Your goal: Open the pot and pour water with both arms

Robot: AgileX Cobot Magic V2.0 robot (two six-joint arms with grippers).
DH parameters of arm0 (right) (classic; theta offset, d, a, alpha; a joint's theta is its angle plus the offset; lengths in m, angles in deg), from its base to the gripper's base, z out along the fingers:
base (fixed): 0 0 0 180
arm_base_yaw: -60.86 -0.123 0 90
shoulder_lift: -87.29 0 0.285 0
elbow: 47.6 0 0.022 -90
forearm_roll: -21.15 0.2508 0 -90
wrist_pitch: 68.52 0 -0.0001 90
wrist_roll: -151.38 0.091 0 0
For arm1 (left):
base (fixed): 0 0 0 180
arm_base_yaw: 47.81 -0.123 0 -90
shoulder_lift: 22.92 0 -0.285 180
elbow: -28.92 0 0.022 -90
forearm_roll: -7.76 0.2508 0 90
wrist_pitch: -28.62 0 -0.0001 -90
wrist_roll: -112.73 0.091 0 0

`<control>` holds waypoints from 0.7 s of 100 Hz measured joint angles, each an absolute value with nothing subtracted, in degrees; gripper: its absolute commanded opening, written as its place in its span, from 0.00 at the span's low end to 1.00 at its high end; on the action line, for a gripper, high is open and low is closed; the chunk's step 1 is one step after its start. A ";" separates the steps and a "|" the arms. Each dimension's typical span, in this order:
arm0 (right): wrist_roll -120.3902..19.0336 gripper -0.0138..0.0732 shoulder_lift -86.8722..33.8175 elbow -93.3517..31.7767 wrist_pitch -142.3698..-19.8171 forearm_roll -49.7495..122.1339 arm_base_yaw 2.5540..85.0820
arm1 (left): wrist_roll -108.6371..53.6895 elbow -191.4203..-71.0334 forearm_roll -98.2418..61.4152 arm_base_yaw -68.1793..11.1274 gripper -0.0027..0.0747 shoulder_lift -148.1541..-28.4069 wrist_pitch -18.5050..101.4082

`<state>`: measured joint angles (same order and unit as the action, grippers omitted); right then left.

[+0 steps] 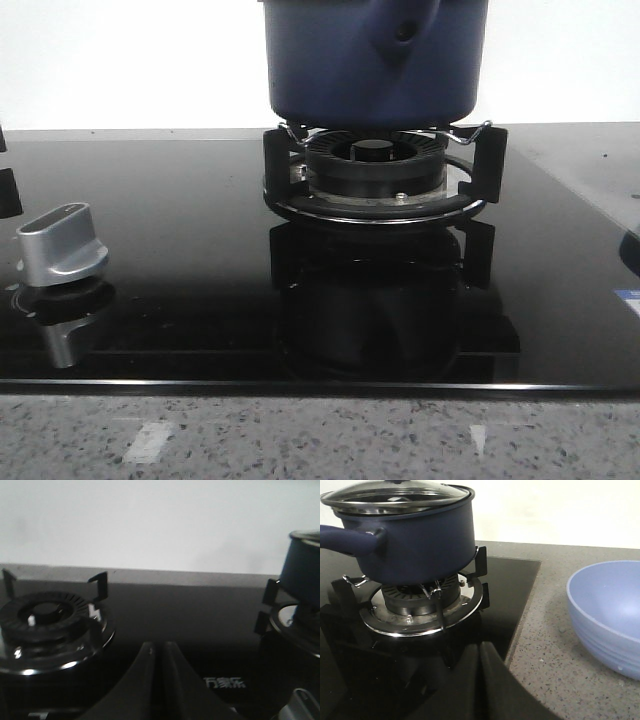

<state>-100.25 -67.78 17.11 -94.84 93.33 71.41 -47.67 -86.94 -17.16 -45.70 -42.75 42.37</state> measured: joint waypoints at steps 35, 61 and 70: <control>-100.25 0.10 -67.78 17.11 -94.84 93.33 71.41 | -66.91 -73.76 2.20 -45.82 0.01 -33.11 35.15; -100.31 0.10 -67.78 17.11 -94.84 93.33 71.41 | -67.27 -73.76 4.36 -45.82 0.01 -30.48 35.14; -100.31 0.10 -67.78 17.11 -94.84 93.33 71.41 | -67.27 -73.76 4.44 -45.82 0.01 -30.48 36.05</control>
<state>-100.31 -67.78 17.11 -94.84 93.33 71.41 -67.27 -73.76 4.44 -45.82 -30.48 36.05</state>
